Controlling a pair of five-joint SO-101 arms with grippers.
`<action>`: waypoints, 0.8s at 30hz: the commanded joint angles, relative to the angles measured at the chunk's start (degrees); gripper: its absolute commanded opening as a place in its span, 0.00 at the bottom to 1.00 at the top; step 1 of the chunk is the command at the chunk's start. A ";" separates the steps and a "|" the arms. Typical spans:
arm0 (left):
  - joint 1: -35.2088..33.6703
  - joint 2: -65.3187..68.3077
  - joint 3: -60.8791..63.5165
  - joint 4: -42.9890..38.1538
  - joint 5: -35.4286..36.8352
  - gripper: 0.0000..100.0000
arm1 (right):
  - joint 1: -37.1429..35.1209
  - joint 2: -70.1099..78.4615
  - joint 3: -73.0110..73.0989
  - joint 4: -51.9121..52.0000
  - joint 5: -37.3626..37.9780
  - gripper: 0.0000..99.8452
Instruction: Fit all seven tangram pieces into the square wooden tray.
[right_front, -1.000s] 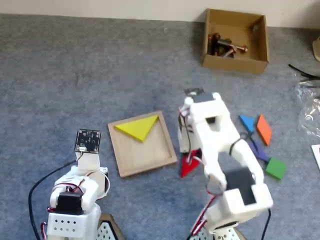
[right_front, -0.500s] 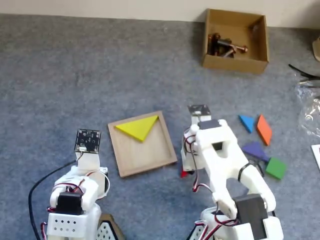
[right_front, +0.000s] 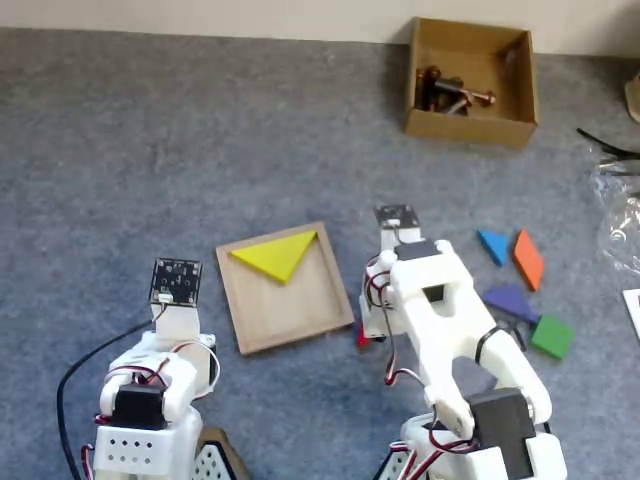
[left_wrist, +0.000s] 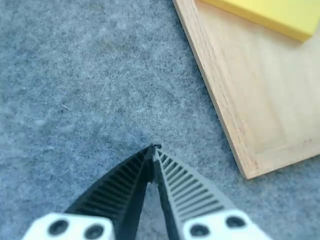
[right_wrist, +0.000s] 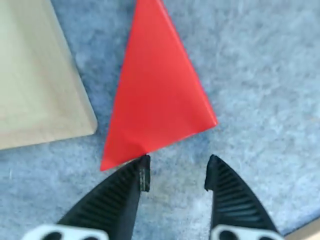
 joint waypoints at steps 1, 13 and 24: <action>0.84 -0.40 1.10 -0.09 0.44 0.01 | -0.31 -2.42 -0.48 -0.66 0.00 0.18; 0.84 -0.40 1.10 -0.09 0.44 0.01 | -1.01 -2.95 -3.21 3.30 -0.97 0.17; 0.84 -0.40 1.10 -0.09 0.44 0.01 | -2.77 -2.95 -9.89 6.37 -8.18 0.17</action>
